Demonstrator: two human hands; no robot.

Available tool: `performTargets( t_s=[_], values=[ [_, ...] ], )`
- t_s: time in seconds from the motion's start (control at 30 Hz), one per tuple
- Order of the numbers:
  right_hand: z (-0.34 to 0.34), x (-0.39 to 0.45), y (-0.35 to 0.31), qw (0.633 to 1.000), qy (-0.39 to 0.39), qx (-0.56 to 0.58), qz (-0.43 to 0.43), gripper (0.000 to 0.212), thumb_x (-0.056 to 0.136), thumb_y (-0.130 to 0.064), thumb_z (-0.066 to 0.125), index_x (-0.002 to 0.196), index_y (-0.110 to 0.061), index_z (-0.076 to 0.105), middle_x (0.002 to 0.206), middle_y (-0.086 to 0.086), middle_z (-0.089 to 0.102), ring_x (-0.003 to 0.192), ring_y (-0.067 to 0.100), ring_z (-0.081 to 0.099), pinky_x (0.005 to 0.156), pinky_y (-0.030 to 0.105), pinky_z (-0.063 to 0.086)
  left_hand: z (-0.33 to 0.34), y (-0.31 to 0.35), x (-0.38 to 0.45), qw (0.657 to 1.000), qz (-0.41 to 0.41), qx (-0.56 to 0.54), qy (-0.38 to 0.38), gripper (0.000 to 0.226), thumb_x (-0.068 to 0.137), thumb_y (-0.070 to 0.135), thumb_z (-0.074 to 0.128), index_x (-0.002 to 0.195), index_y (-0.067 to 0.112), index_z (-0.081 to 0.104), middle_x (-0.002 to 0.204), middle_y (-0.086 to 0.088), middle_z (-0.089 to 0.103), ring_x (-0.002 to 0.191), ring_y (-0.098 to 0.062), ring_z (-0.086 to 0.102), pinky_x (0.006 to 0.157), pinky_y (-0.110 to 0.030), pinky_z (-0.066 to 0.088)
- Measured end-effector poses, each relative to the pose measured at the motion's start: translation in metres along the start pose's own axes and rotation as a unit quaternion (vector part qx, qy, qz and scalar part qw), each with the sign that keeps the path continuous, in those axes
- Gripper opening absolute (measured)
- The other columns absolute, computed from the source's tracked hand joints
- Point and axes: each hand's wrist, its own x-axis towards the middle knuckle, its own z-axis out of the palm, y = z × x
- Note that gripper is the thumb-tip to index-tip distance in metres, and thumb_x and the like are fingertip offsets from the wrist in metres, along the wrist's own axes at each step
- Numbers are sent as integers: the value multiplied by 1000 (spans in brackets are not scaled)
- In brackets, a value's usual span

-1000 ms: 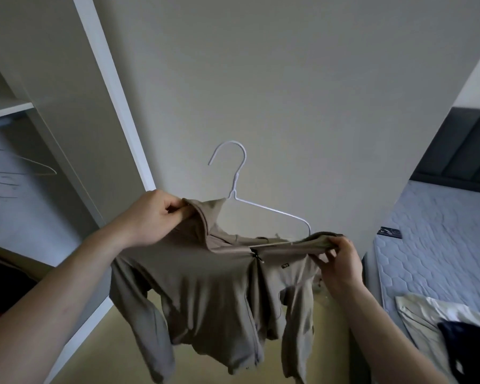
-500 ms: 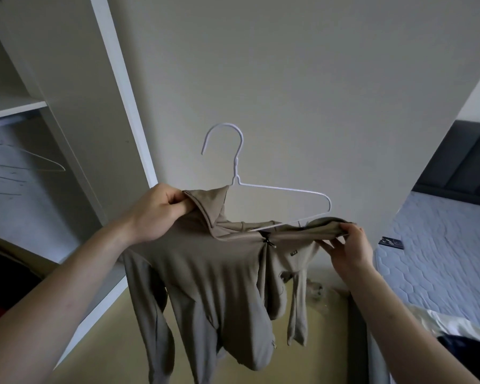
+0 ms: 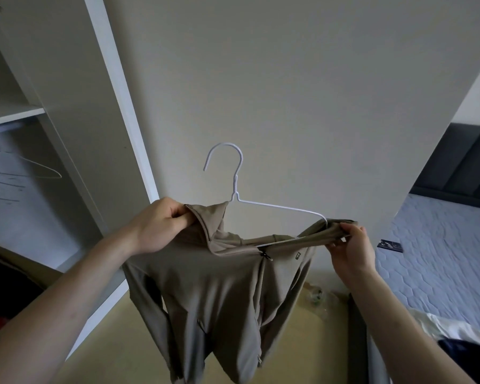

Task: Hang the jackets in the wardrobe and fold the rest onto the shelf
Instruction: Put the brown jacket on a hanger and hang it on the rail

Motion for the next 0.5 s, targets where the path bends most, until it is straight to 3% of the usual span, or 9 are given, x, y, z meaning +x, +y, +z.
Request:
performTargets(
  t_s=[0.1, 0.23, 0.33, 0.5],
  values=[
    [8, -5, -11, 999, -26, -5, -28, 30, 96, 1, 51, 72, -17, 50, 69, 2, 63, 68, 20, 63, 66, 33, 54, 3, -2, 1, 999, -7, 32, 21, 56, 90, 53, 46, 73, 2, 61, 69, 3, 53, 68, -12, 44, 67, -35, 39],
    [11, -12, -19, 998, -43, -18, -49, 36, 95, 0, 52, 66, -22, 54, 75, 4, 58, 69, 18, 59, 70, 33, 50, 7, -5, 1, 985, 16, 85, 147, 50, 100, 37, 53, 62, 6, 47, 54, 2, 38, 56, -17, 31, 53, -36, 28],
    [6, -15, -15, 998, -36, -25, -39, 42, 95, -1, 52, 61, -25, 52, 71, 1, 57, 68, 17, 57, 69, 32, 49, 11, -7, 0, 969, 24, 75, 233, 43, 99, 28, 56, 61, 9, 50, 53, -10, 48, 55, -28, 42, 51, -37, 32],
    [-3, -19, -5, 999, -16, -30, -19, 37, 97, 1, 50, 68, -21, 44, 74, 4, 53, 71, 19, 56, 65, 32, 48, 15, 1, -2, 963, 36, 32, 265, 44, 90, 37, 52, 62, 2, 50, 56, -19, 50, 59, -17, 33, 52, -41, 35]
  ],
)
